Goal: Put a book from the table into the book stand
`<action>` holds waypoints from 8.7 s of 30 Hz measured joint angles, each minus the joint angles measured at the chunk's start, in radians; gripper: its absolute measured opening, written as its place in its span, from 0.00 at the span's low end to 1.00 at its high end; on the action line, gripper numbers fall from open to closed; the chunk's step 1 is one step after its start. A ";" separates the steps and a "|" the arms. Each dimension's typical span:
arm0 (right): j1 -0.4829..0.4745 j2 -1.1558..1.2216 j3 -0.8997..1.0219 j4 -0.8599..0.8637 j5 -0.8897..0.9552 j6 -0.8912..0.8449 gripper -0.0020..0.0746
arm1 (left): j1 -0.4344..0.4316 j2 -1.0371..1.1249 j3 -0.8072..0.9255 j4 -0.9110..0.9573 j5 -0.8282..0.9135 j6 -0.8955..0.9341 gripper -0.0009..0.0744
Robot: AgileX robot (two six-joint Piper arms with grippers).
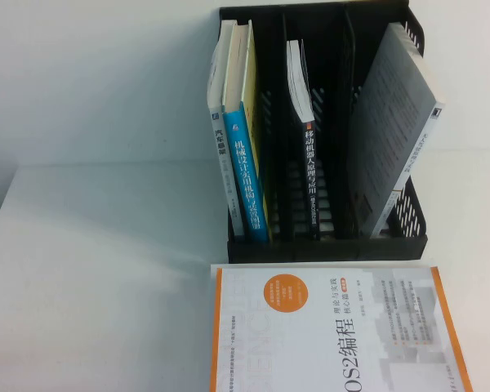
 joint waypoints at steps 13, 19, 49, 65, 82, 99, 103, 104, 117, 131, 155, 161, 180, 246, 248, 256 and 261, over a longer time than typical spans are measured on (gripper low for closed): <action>0.000 0.000 0.000 0.000 0.000 0.000 0.02 | 0.000 0.000 0.000 0.004 -0.002 0.001 0.01; 0.000 0.000 0.000 0.000 0.000 0.000 0.02 | 0.000 0.000 0.000 0.004 -0.002 0.001 0.01; 0.000 0.000 0.013 0.007 -1.081 0.039 0.02 | 0.000 0.000 0.006 -0.359 -0.609 -0.227 0.01; 0.000 0.113 -0.605 -0.111 -0.662 0.152 0.02 | 0.000 0.089 -0.443 0.570 -0.508 -0.690 0.01; 0.000 0.560 -0.932 -0.153 0.487 0.057 0.02 | -0.258 0.621 -0.774 0.416 0.380 -0.568 0.01; 0.034 0.786 -0.755 0.110 0.519 -0.095 0.02 | -0.297 0.925 -0.829 0.080 0.238 -0.131 0.01; 0.041 0.890 -0.755 0.132 0.505 -0.113 0.02 | -0.233 1.027 -0.895 -0.189 0.275 0.094 0.01; 0.041 0.919 -0.755 0.147 0.500 -0.124 0.02 | -0.202 1.046 -0.901 -0.277 0.286 0.160 0.01; 0.053 1.263 -0.755 0.367 0.429 -0.249 0.02 | 0.150 1.332 -0.910 -0.852 0.645 0.567 0.01; 0.184 1.487 -0.755 0.461 0.331 -0.249 0.02 | 0.150 1.517 -0.844 -0.874 0.642 0.572 0.11; 0.365 1.563 -0.823 0.518 0.316 -0.255 0.02 | 0.151 1.832 -0.843 -1.150 0.775 0.933 0.77; 0.365 1.563 -0.823 0.518 0.317 -0.255 0.02 | 0.127 1.953 -0.843 -1.267 0.809 1.029 0.77; 0.369 1.368 -0.823 0.445 0.334 -0.168 0.02 | 0.147 1.679 -0.855 -1.199 0.822 0.894 0.15; 0.369 1.186 -0.822 0.345 0.407 -0.119 0.02 | -0.350 1.918 -2.085 -0.180 0.615 -0.174 0.15; 0.369 1.186 -0.822 0.336 0.401 -0.119 0.02 | -0.350 1.935 -2.085 -0.182 0.608 -0.174 0.15; 0.369 1.205 -0.822 0.305 0.395 -0.119 0.02 | -0.352 1.947 -2.088 -0.180 0.528 -0.144 0.37; 0.369 1.209 -0.816 0.293 0.395 -0.119 0.02 | -0.350 1.942 -2.088 -0.180 0.493 -0.150 0.55</action>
